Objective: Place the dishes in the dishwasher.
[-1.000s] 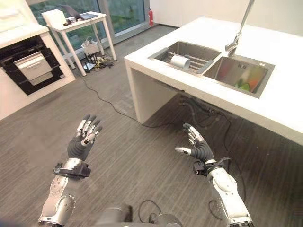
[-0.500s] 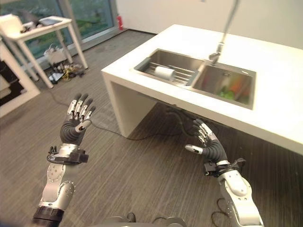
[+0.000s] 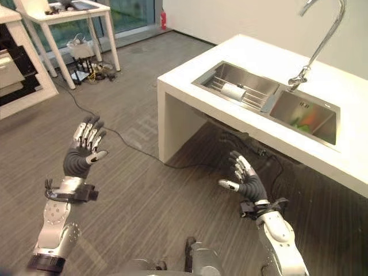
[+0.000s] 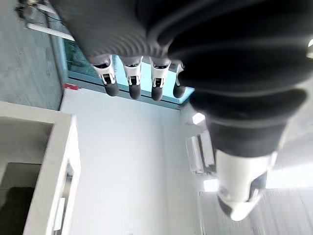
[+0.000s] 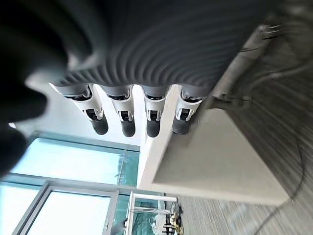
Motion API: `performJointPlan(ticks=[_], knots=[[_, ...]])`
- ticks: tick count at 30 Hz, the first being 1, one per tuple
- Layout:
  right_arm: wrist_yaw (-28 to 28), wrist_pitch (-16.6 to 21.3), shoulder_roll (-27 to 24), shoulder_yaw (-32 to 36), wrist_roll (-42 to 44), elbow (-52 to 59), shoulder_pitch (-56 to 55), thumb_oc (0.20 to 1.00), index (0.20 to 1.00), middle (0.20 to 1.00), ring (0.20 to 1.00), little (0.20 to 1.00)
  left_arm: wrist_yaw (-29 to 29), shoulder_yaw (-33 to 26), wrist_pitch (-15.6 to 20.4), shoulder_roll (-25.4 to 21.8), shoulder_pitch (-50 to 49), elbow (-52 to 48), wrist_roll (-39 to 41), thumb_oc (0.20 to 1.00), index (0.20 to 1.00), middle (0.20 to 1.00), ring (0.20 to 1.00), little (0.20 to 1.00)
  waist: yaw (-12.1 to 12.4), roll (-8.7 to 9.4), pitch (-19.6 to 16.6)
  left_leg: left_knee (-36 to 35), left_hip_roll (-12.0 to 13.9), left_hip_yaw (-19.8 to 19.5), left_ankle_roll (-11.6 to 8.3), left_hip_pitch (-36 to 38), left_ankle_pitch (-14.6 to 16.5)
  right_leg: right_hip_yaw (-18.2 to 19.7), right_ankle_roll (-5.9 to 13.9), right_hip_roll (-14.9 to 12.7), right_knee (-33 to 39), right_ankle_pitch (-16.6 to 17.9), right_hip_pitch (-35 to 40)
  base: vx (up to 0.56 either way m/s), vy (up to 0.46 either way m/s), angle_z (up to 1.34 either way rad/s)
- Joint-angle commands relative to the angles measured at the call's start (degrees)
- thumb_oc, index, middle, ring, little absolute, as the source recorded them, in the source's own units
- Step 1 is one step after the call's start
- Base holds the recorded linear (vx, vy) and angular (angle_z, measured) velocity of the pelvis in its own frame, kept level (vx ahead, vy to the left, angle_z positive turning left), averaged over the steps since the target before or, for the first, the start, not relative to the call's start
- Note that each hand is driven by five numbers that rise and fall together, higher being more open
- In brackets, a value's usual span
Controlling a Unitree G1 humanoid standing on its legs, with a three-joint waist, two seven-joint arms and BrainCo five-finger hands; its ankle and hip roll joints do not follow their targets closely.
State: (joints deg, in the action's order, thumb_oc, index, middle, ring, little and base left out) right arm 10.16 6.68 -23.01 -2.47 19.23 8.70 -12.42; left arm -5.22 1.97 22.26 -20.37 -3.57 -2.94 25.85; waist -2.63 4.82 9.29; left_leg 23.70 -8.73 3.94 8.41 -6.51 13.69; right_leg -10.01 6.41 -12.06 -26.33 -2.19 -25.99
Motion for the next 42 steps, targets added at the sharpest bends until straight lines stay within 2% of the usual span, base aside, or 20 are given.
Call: performJointPlan(ticks=[1, 6, 12, 15, 16, 18, 19, 21, 22, 24, 25, 26, 28, 29, 31, 32, 37, 40, 41, 42], knots=[[-0.5, 3.3, -0.5, 1.0, 2.3, 0.8, 6.0, 1.0, 1.0, 1.0, 1.0, 1.0, 1.2, -1.0, 2.3, -3.6, -1.6, -8.7, -2.5, 1.0, 1.0, 1.0, 1.0, 1.0, 1.8, -0.05, -1.7, -6.5, 3.7, -2.3, -4.97, 5.0, 1.0, -2.6, 1.19, 0.1, 9.1, 7.3, 7.3, 0.24, -0.183, -0.08], [-2.8, 3.0, -0.7, 0.5, 2.0, 1.8, 6.2, 1.0, 1.0, 1.0, 1.0, 1.0, 1.5, -0.9, 0.3, -3.9, -1.0, -8.4, -1.3, 1.0, 1.0, 1.0, 1.0, 1.0, 0.9, -0.31, -3.9, -6.5, 4.2, -0.6, -4.92, 6.8, 2.4, -1.9, 1.15, 0.2, 9.1, 7.2, 8.7, 0.24, -0.214, -0.12], [-3.8, 3.6, -1.5, 2.0, 2.8, 1.6, 7.3, 1.0, 1.0, 1.0, 1.0, 1.0, 1.5, -1.3, 1.0, -4.1, 0.2, -8.9, -0.6, 1.0, 1.0, 1.0, 1.0, 1.0, -1.5, -1.81, -6.4, -6.5, 8.0, 3.3, -6.47, 10.3, 3.1, -1.1, -0.61, 3.2, 9.1, 3.2, 10.9, 0.25, -0.316, -0.12], [-3.7, 3.7, -1.7, 2.7, 3.3, 1.9, 6.6, 1.0, 1.0, 1.0, 1.0, 1.0, 2.1, -1.1, 1.0, -4.1, 0.7, -8.5, -0.8, 1.0, 1.0, 1.0, 1.0, 1.0, -2.7, -2.76, -7.1, -6.5, 9.8, 4.7, -8.16, 11.5, -1.1, -0.6, -2.29, 5.4, 9.1, 1.4, 11.6, 0.19, -0.267, -0.25], [-3.9, 3.6, -1.9, 3.0, 3.6, 1.6, 6.2, 1.0, 1.0, 1.0, 1.0, 1.0, 1.8, -0.9, 0.9, -3.9, 0.8, -8.0, -0.1, 1.0, 1.0, 1.0, 1.0, 1.0, -3.0, -3.35, -7.3, -6.5, 10.6, 4.6, -9.59, 12.5, -6.3, 0.4, -3.52, 7.3, 9.1, 0.3, 12.2, 0.22, -0.315, -0.3], [-3.3, 3.9, -2.1, 3.2, 3.1, 1.5, 5.6, 1.0, 1.0, 1.0, 1.0, 1.0, 1.5, -0.6, 1.2, -3.2, 0.2, -8.1, 0.3, 1.0, 1.0, 1.0, 1.0, 1.0, -2.6, -3.16, -7.5, -6.5, 9.8, 4.1, -11.99, 14.6, -16.3, 1.8, -5.15, 8.2, 9.1, -1.4, 13.4, 0.21, -0.312, -0.55], [-2.9, 4.2, -2.3, 3.0, 3.4, 1.6, 5.6, 1.0, 1.0, 1.0, 1.0, 1.0, 0.8, -0.4, 0.6, -2.6, -0.5, -8.8, 3.9, 1.0, 1.0, 1.0, 1.0, 1.0, -1.8, -1.98, -6.5, 0.0, 9.5, 3.3, -13.21, 10.4, -20.7, 3.3, -6.27, 7.9, 9.1, -2.0, 15.1, 0.16, -0.268, -0.57], [-3.8, 3.8, -1.9, 2.5, 3.2, 0.7, 7.3, 1.0, 1.0, 1.0, 1.0, 1.0, 0.0, -1.6, -0.6, -1.0, -0.4, -9.2, 8.8, 1.0, 1.0, 1.0, 1.0, 1.0, -0.5, -0.96, -5.3, -2.2, 10.9, 4.4, -11.14, 5.9, -17.2, 4.7, -6.11, 7.5, 9.1, -2.9, 16.7, 0.1, -0.084, -0.44], [-3.9, 3.6, -1.6, 2.4, 3.1, 0.4, 8.2, 1.0, 1.0, 1.0, 1.0, 1.0, -0.5, -2.1, -0.3, -0.8, -0.8, -9.7, 9.5, 1.0, 1.0, 1.0, 1.0, 1.0, -0.2, -1.12, -5.0, -6.5, 11.3, 4.7, -10.37, 5.7, -15.7, 5.3, -5.65, 7.7, 9.1, -3.3, 17.1, 0.07, 0.119, -0.89], [-3.5, 3.4, -1.3, 2.4, 2.9, 0.3, 8.4, 1.0, 1.0, 1.0, 1.0, 1.0, -0.8, -2.5, 0.1, -0.8, -1.2, -10.0, 9.4, 1.0, 1.0, 1.0, 1.0, 1.0, 0.0, -1.84, -4.9, -6.5, 11.7, 3.9, -10.14, 3.8, -13.8, 5.5, -5.4, 8.4, 9.1, -3.6, 17.3, 0.07, 0.163, -0.92], [-2.1, 3.0, -1.2, 2.4, 2.6, 0.5, 8.2, 1.0, 1.0, 1.0, 1.0, 1.0, -0.8, -3.2, 1.1, -0.8, -2.2, -10.2, 8.6, 1.0, 1.0, 1.0, 1.0, 1.0, 0.6, -3.12, -5.1, -6.5, 11.6, -0.8, -10.11, -0.3, -10.0, 6.8, -4.91, 9.9, 9.1, -4.1, 17.4, 0.17, 0.262, -0.55], [-0.9, 2.5, -1.5, 2.6, 2.5, 0.7, 7.8, 1.0, 1.0, 1.0, 1.0, 1.0, -0.1, -3.8, 1.0, -0.9, -2.7, -10.4, 9.0, 1.0, 1.0, 1.0, 1.0, 1.0, 0.9, -3.41, -5.5, -6.5, 11.0, -3.6, -10.26, -1.1, -9.0, 8.1, -4.84, 10.4, 9.1, -4.5, 17.6, 0.24, 0.387, -0.78], [0.8, 1.2, -2.3, 3.9, 2.7, 1.2, 6.5, 1.0, 1.0, 1.0, 1.0, 1.0, 0.1, -5.1, -0.2, -0.1, -3.8, -10.4, 10.9, 1.0, 1.0, 1.0, 1.0, 1.0, 1.2, -3.44, -5.8, -6.5, 10.0, -6.1, -10.39, -0.5, -8.1, 9.7, -4.85, 10.6, 9.1, -5.1, 18.2, 0.29, 0.494, -0.87], [1.3, 0.2, -2.7, 4.8, 2.3, 1.9, 5.8, 1.0, 1.0, 1.0, 1.0, 1.0, 0.0, -5.2, -0.4, 0.4, -4.5, -10.1, 10.9, 1.0, 1.0, 1.0, 1.0, 1.0, 1.3, -3.36, -6.0, -6.5, 9.7, -6.0, -10.04, -0.7, -6.1, 9.4, -4.4, 9.9, 9.1, -5.1, 18.5, 0.25, 0.471, -0.5], [1.4, 0.1, -2.7, 4.8, 2.3, 2.0, 5.7, 1.0, 1.0, 1.0, 1.0, 1.0, 0.0, -5.1, -0.4, 0.4, -4.5, -10.2, 11.0, 1.0, 1.0, 1.0, 1.0, 1.0, 1.3, -3.37, -6.1, -6.5, 9.7, -6.0, -10.01, -0.8, -6.0, 9.3, -4.35, 9.8, 9.1, -5.1, 18.4, 0.16, 0.363, 0.0], [1.3, -0.7, -2.8, 5.4, 2.6, 2.6, 5.3, 1.0, 1.0, 1.0, 1.0, 1.0, 0.7, -5.0, -1.3, 0.0, -3.9, -9.4, 10.9, 1.0, 1.0, 1.0, 1.0, 1.0, 1.1, -3.19, -6.4, -6.5, 9.0, -6.0, -9.0, -0.6, -4.6, 8.8, -3.2, 8.2, 9.1, -4.5, 18.8, 0.22, 0.527, 0.21], [0.5, 0.6, -1.4, 2.9, 0.9, 2.5, 6.0, 1.0, 1.0, 1.0, 1.0, 1.0, 1.7, -5.3, -0.4, -1.3, -3.0, -8.9, 8.3, 1.0, 1.0, 1.0, 1.0, 1.0, 2.4, -3.08, -5.1, -6.5, 6.9, -6.5, -6.58, 1.1, -3.9, 6.8, -2.25, 5.9, 9.1, -2.4, 21.0, 0.15, 0.401, 0.06], [0.2, 1.3, -0.6, 1.1, 0.6, 1.9, 7.0, 1.0, 1.0, 1.0, 1.0, 1.0, 1.9, -5.3, 0.7, -1.4, -2.6, -8.6, 7.5, 1.0, 1.0, 1.0, 1.0, 1.0, 3.1, -3.96, -4.3, -6.5, 6.5, -7.3, -5.13, 1.9, -3.7, 3.5, -2.58, 5.7, 9.1, 4.2, 23.7, 0.1, 0.253, -0.07], [-0.3, 1.3, -0.2, 0.3, 0.3, 1.6, 7.3, 1.0, 1.0, 1.0, 1.0, 1.0, 2.2, -5.3, 1.2, -1.4, -2.3, -8.9, 6.1, 1.0, 1.0, 1.0, 1.0, 1.0, 3.3, -4.41, -3.7, -6.5, 6.4, -7.4, -4.72, 2.4, -3.4, 2.2, -2.93, 6.0, 6.1, 6.2, 23.0, 0.1, 0.2, -0.25], [-0.5, 1.0, 0.0, 0.0, 0.2, 1.2, 7.6, 1.0, 1.0, 1.0, 1.0, 1.0, 2.7, -5.5, 1.1, -1.3, -2.1, -8.9, 5.0, 1.0, 1.0, 1.0, 1.0, 1.0, 3.4, -4.39, -3.5, -6.5, 6.3, -7.2, -4.62, 2.6, -3.2, 1.5, -3.04, 6.0, 5.3, 6.5, 22.3, 0.12, 0.129, -0.33]])
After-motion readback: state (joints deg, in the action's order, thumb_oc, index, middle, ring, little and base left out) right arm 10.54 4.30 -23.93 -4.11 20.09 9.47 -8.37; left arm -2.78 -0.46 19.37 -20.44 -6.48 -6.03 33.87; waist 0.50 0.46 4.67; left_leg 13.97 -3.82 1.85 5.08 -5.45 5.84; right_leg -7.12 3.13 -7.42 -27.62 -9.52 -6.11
